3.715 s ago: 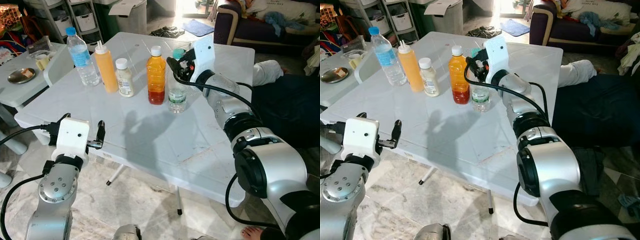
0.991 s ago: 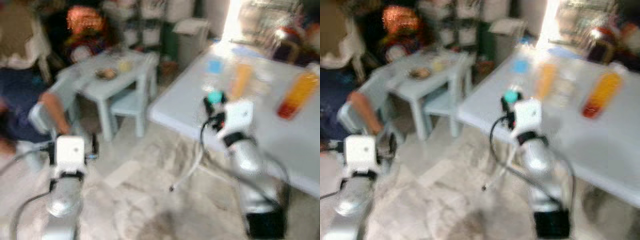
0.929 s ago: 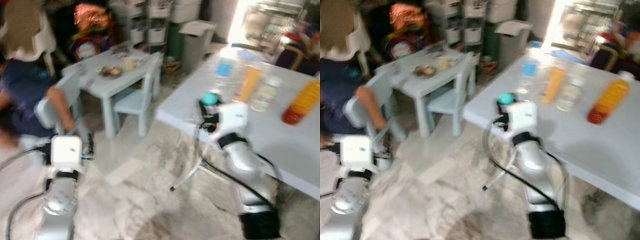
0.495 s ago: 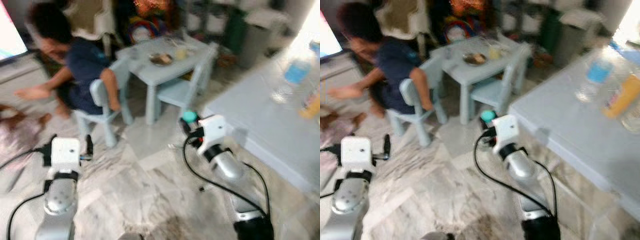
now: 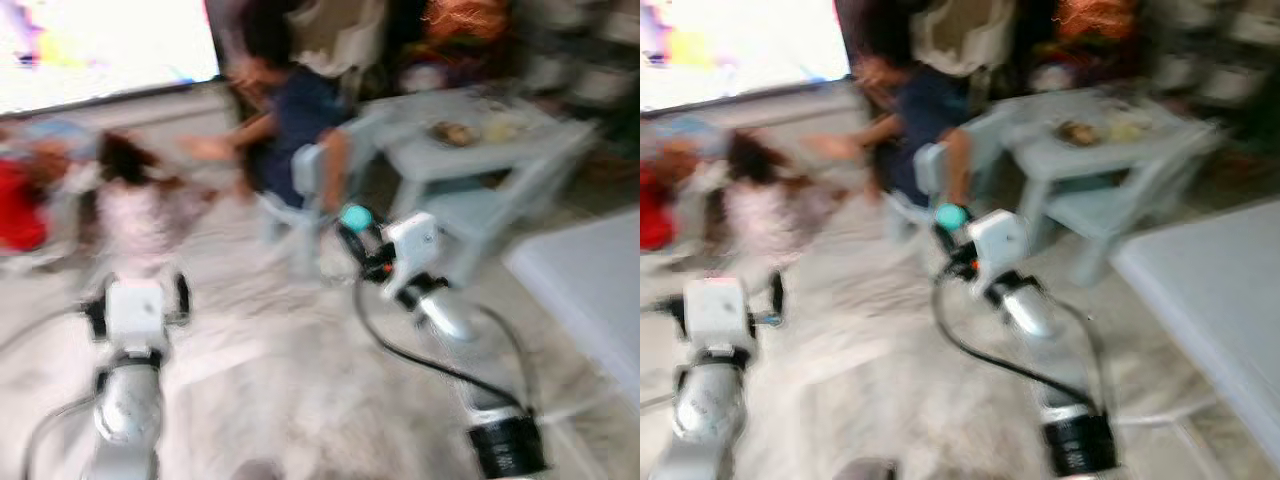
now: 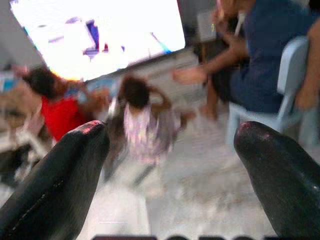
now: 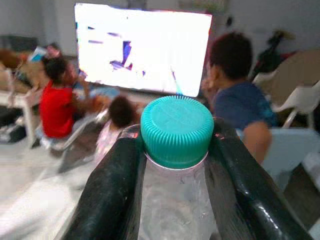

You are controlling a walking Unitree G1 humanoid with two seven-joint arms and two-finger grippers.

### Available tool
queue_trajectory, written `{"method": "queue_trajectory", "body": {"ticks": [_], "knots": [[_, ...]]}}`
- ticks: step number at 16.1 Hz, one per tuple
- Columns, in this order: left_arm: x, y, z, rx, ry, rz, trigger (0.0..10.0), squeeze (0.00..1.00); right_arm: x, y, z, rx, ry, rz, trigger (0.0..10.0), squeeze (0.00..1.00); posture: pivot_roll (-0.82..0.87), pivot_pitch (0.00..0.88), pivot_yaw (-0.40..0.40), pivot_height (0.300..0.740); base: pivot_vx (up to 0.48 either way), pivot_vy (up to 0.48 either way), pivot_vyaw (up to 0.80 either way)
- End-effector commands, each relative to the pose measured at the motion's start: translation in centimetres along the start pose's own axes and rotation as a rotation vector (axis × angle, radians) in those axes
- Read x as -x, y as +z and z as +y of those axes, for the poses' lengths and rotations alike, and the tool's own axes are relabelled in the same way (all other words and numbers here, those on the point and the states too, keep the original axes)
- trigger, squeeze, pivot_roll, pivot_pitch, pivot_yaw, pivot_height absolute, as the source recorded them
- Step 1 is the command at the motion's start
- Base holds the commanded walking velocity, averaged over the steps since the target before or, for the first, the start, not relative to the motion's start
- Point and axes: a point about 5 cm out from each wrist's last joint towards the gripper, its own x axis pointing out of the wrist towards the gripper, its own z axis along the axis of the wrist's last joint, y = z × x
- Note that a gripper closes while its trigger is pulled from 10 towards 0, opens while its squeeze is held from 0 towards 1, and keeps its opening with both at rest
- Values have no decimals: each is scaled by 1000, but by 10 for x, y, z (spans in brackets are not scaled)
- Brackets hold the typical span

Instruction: Restocking fridge

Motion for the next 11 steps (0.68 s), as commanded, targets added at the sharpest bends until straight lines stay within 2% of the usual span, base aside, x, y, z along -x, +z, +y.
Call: {"method": "queue_trajectory", "body": {"ticks": [1, 4, 7, 9, 10, 11], "knots": [[7, 6, 4, -4, -31, -25, 10000, 0, 1, 4, -9, 3, -37, -15, 10000, 0, 51, 0, -16, 740, 0, 0, 788], [19, 6, 15, -38, -41, -16, 10000, 0, 1, 2, -12, 5, -38, -5, 10000, 0, 66, 0, -18, 740, 0, 0, 794], [21, 12, 19, -72, -20, -40, 10000, 0, -2, 2, -9, -5, -30, -7, 10000, 0, 78, 0, -24, 740, 0, 0, 792], [30, 16, 16, -62, -72, -15, 10000, 0, -3, 1, -9, -12, -24, -5, 10000, 0, 88, 0, -29, 740, 0, 0, 788], [46, 15, 9, -14, -200, 54, 10000, 0, -3, 1, -11, -17, -21, -2, 10000, 0, 96, 0, -31, 740, 0, 0, 775], [52, 15, 5, 8, -255, 82, 10000, 0, -4, 1, -12, -17, -21, -1, 10000, 0, 101, 0, -31, 740, 0, 0, 775]]}}
